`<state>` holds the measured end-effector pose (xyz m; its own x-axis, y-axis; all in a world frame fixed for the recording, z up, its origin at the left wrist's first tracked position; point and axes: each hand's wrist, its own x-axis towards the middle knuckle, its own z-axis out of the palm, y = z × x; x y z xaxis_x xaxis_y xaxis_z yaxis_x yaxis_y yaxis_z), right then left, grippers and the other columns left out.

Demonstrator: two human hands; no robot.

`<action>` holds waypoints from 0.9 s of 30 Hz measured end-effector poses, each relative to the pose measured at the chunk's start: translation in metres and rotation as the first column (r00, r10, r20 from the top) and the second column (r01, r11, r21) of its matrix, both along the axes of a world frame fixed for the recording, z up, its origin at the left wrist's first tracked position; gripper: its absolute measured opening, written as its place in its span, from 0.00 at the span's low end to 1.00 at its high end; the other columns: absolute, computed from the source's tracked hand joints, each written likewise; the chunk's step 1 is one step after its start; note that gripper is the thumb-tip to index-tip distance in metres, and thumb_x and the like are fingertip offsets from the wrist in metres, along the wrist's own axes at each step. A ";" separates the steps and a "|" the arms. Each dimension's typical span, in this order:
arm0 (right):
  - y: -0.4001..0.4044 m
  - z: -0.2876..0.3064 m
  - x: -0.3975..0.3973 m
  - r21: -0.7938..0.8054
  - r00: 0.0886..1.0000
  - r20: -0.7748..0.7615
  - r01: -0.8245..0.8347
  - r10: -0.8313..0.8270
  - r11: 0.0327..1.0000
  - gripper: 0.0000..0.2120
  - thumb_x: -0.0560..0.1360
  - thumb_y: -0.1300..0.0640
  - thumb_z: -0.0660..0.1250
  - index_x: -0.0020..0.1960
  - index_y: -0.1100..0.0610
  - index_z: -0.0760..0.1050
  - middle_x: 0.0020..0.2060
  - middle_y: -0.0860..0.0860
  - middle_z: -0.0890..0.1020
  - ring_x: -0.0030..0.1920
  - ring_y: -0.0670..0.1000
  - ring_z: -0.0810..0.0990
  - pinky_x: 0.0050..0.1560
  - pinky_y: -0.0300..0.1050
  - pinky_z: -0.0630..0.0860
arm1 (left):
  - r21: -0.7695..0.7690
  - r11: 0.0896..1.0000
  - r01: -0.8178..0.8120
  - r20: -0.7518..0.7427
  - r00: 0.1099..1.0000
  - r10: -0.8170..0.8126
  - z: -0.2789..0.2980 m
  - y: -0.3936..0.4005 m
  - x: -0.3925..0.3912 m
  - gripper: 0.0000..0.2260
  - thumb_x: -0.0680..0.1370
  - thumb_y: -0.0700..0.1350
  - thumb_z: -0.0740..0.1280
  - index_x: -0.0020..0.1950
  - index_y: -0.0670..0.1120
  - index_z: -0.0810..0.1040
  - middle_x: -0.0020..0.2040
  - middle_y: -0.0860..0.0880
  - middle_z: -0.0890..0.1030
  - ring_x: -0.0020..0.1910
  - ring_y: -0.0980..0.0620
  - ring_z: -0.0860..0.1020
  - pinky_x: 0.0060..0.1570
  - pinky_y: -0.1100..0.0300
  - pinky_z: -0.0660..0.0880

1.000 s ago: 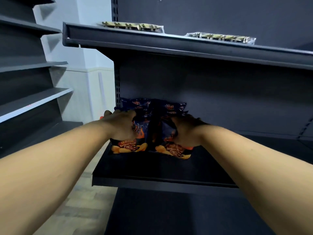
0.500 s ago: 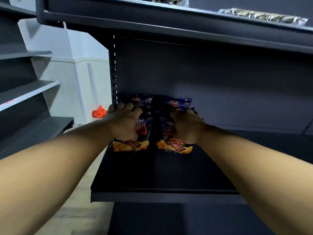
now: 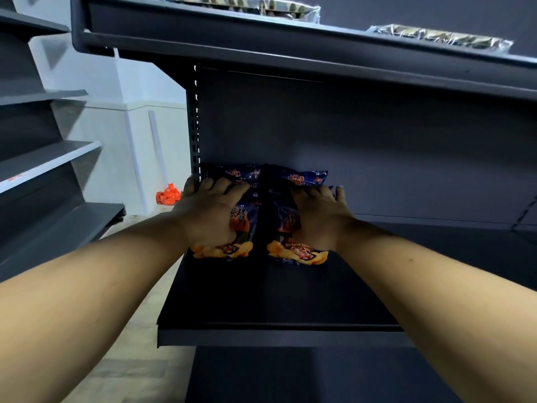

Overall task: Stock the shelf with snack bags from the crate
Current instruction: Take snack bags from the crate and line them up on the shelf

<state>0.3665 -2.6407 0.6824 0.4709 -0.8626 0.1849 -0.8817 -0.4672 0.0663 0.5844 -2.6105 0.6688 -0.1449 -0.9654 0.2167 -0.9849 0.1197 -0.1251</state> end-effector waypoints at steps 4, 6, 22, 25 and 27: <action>0.007 0.004 -0.003 0.003 0.999 0.050 -0.006 0.006 1.000 0.44 0.73 0.41 0.66 0.79 0.49 0.45 0.76 0.51 0.59 0.76 0.56 0.50 0.72 0.66 0.40 | -0.077 0.997 0.024 -0.051 0.998 -0.028 0.000 0.004 -0.006 0.40 0.72 0.60 0.63 0.78 0.54 0.48 0.74 0.50 0.57 0.73 0.46 0.55 0.72 0.45 0.43; 0.011 0.007 -0.004 0.008 0.998 0.058 -0.007 0.006 1.000 0.43 0.73 0.41 0.66 0.79 0.49 0.46 0.76 0.51 0.59 0.76 0.56 0.50 0.73 0.66 0.41 | -0.141 0.990 0.030 -0.081 0.996 -0.041 0.001 0.006 -0.012 0.39 0.69 0.63 0.58 0.78 0.53 0.52 0.73 0.50 0.59 0.72 0.45 0.55 0.72 0.45 0.43; 0.051 0.011 -0.055 0.057 0.994 0.109 -0.003 -0.003 0.998 0.38 0.75 0.38 0.62 0.78 0.48 0.49 0.76 0.52 0.57 0.76 0.58 0.50 0.74 0.63 0.47 | -0.109 0.990 -0.093 -0.110 0.991 0.081 0.001 0.060 -0.102 0.33 0.75 0.60 0.61 0.76 0.53 0.55 0.72 0.50 0.58 0.71 0.45 0.56 0.73 0.45 0.48; 0.068 0.009 -0.090 0.056 0.989 0.150 -0.006 -0.002 0.998 0.35 0.75 0.39 0.62 0.76 0.49 0.55 0.74 0.52 0.63 0.74 0.57 0.55 0.74 0.63 0.49 | -0.138 0.981 -0.138 -0.135 0.984 0.119 0.000 0.079 -0.141 0.31 0.74 0.60 0.62 0.75 0.53 0.59 0.71 0.48 0.62 0.69 0.44 0.60 0.70 0.45 0.55; 0.080 0.007 -0.118 0.054 0.988 0.157 -0.009 0.001 0.999 0.32 0.75 0.41 0.62 0.75 0.49 0.58 0.72 0.53 0.65 0.73 0.57 0.57 0.74 0.62 0.51 | -0.167 0.971 -0.171 -0.141 0.979 0.148 0.000 0.095 -0.169 0.29 0.74 0.59 0.62 0.73 0.52 0.63 0.69 0.47 0.65 0.67 0.42 0.63 0.66 0.45 0.59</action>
